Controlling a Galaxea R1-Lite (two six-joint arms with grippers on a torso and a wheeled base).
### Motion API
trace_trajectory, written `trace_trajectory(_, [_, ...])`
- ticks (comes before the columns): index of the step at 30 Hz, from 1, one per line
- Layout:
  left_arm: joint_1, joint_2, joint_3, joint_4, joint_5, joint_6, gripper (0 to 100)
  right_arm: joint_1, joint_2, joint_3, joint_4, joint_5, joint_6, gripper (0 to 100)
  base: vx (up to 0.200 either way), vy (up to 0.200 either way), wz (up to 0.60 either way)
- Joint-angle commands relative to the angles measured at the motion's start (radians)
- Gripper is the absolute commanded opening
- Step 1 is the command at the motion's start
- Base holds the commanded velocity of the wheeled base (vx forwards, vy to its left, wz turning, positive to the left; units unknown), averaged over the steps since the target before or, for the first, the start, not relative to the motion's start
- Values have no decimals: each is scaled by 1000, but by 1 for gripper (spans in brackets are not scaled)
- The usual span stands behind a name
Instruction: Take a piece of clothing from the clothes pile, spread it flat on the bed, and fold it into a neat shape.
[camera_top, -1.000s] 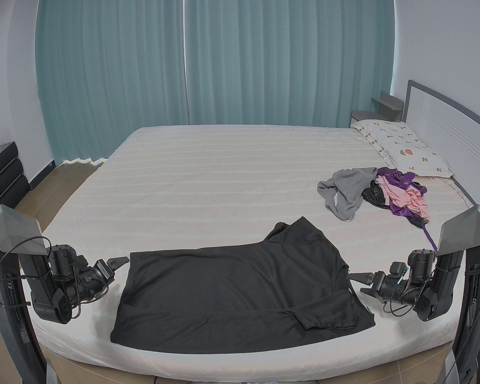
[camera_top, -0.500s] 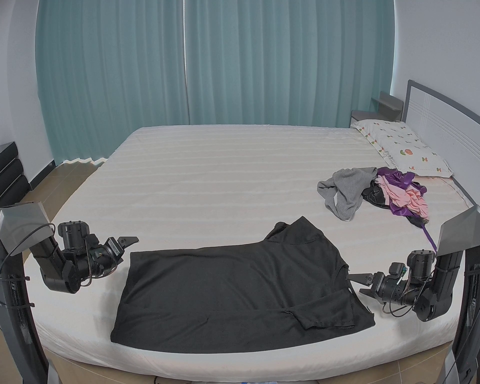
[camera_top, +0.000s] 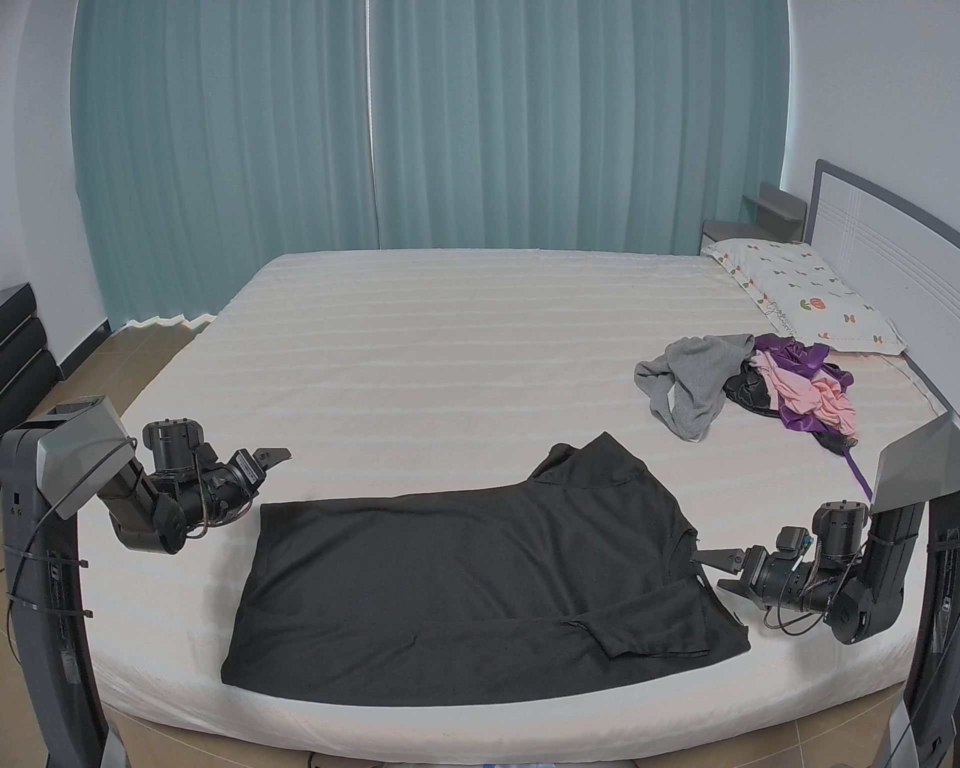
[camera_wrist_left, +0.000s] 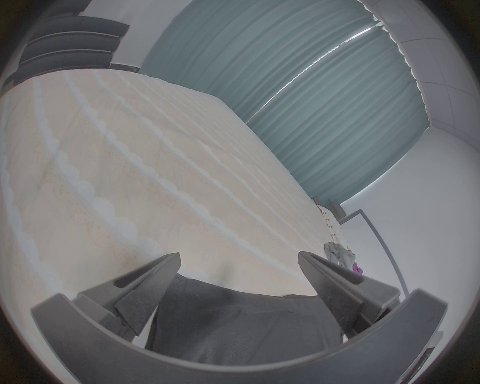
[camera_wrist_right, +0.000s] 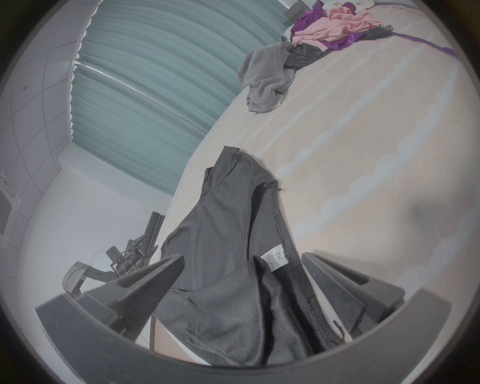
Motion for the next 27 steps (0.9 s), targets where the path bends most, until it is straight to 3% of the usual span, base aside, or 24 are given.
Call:
trace_trajectory(1, [3, 26, -6, 0, 9, 23, 100, 1, 4, 2, -1, 0, 0, 100, 0, 0, 0])
trace_trajectory(27, [-5, 57, 21, 3, 19, 46, 100, 1, 4, 0, -1, 0, 0, 100, 0, 0, 0])
